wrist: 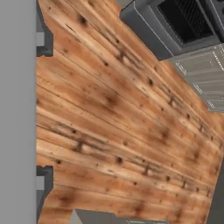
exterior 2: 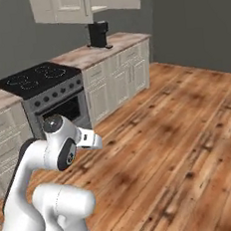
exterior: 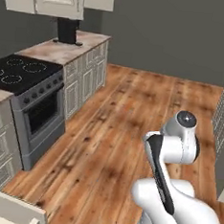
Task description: Organize the utensils by type. Pick up the wooden spoons from the counter and place them in the open cabinet. Then pick up the metallic utensils from the counter and place them in the open drawer.
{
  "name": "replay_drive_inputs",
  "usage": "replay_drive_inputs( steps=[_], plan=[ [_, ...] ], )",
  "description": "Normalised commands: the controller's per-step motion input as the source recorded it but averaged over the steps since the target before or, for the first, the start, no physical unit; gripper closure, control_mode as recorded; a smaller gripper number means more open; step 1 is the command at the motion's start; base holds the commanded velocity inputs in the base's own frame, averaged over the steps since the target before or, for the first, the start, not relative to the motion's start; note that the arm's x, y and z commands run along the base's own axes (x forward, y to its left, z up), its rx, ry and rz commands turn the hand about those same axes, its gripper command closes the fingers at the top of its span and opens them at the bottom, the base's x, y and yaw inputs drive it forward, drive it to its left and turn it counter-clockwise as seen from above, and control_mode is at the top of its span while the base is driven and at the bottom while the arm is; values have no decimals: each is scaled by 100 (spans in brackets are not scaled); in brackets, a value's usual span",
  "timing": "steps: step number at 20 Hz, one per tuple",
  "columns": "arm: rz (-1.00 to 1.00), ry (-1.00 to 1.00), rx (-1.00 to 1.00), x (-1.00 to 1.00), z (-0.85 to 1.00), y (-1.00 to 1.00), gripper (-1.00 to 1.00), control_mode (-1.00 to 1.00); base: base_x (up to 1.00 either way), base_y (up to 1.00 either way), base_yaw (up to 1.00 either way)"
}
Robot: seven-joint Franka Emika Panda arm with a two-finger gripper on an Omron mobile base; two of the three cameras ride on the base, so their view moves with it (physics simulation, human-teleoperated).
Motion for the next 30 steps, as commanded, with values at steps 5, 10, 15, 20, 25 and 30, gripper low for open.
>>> replay_drive_inputs(
  steps=[5,10,15,20,25,30],
  plan=[
    [0,0,0,0,0,0,-100,100,22,0,-90],
    [0,0,0,0,0,0,-100,100,96,0,-28],
    [0,0,0,0,0,0,-100,100,100,8,-6],
    [0,0,0,0,0,0,-100,100,100,4,0],
    [0,0,0,0,0,0,-100,100,100,1,-6],
    [0,0,0,0,0,0,-100,100,100,4,-18]
  ],
)
